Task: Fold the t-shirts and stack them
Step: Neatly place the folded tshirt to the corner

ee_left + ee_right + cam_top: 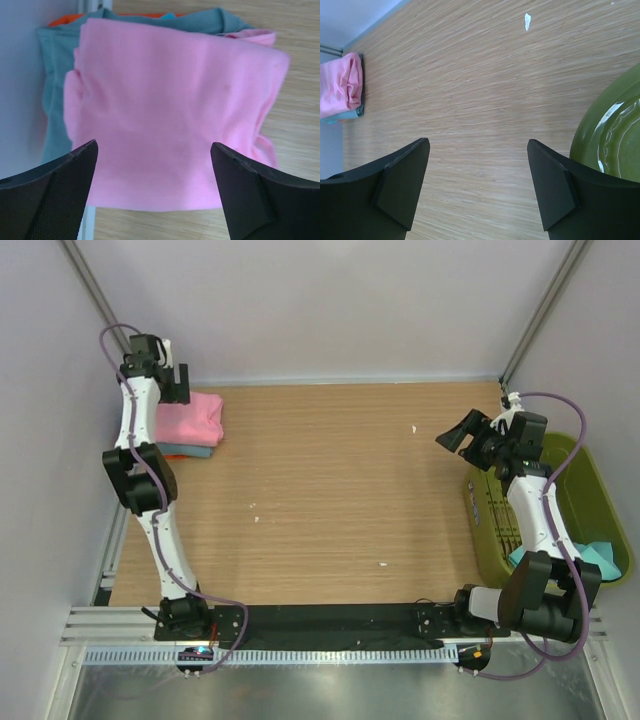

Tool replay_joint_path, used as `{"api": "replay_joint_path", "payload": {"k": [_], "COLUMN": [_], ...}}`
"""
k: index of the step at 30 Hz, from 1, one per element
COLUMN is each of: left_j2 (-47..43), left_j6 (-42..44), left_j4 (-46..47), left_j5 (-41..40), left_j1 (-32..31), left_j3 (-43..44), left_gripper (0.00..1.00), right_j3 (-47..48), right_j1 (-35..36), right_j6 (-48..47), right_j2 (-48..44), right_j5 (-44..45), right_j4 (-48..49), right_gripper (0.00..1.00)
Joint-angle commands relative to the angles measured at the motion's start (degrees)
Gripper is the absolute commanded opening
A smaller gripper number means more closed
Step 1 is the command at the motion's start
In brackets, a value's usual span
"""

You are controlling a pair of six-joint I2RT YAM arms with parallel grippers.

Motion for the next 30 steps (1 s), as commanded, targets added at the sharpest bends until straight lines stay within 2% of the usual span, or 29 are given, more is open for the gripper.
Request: {"api": "replay_joint_path", "payload": {"k": [1,3,6,9,10,14,17,18,21,30], "left_j2": [-5.8,-8.2,-12.4,-14.0,-14.0,-13.1,-13.4,-12.9,-7.9,7.8], "left_j6": [-1.4,-1.7,-2.6,-2.7,-2.5,-4.3,-4.1,-4.1,-6.3,-4.7], "left_j4": [-0.1,-0.3,0.0,-1.0,-2.0,-4.8,-4.5,-4.5,-5.6,-4.2], "left_j5": [-1.8,-1.2,3.9,12.9,18.9,27.3,27.6,27.1,26.4,20.2], "left_j1": [0.1,0.3,0.1,-1.6,-2.9,-6.3,-9.0,-12.5,-15.0,-15.1], "left_j3": [-1.1,-1.1,-1.7,-2.7,-2.5,-3.5,-6.9,-7.2,-5.0,3.3], "left_gripper": [0.96,0.99,1.00,0.97,0.96,0.90,0.89,0.88,0.86,0.86], "right_j3": [0.9,2.8,8.2,11.6,12.4,15.0,18.6,19.4,21.1,22.1], "right_j1": [-1.1,-1.0,-0.9,-0.9,-0.9,-0.9,-0.9,-0.9,-0.8,-0.9], "right_j6": [-3.9,-6.3,-9.6,-8.5,-7.7,-5.2,-6.7,-7.5,-6.9,-5.1], "right_j2": [0.2,0.3,1.9,3.9,4.8,6.1,6.6,6.8,8.1,9.2], "right_j5": [2.4,4.1,3.8,2.5,2.6,1.4,1.4,1.3,1.4,1.7], "right_j4": [-3.2,-4.7,-8.8,-7.9,-7.5,-6.4,-8.5,-9.1,-10.0,-10.6], "right_gripper": [0.86,0.86,0.87,0.87,0.87,0.87,0.87,0.87,0.87,0.87]}}
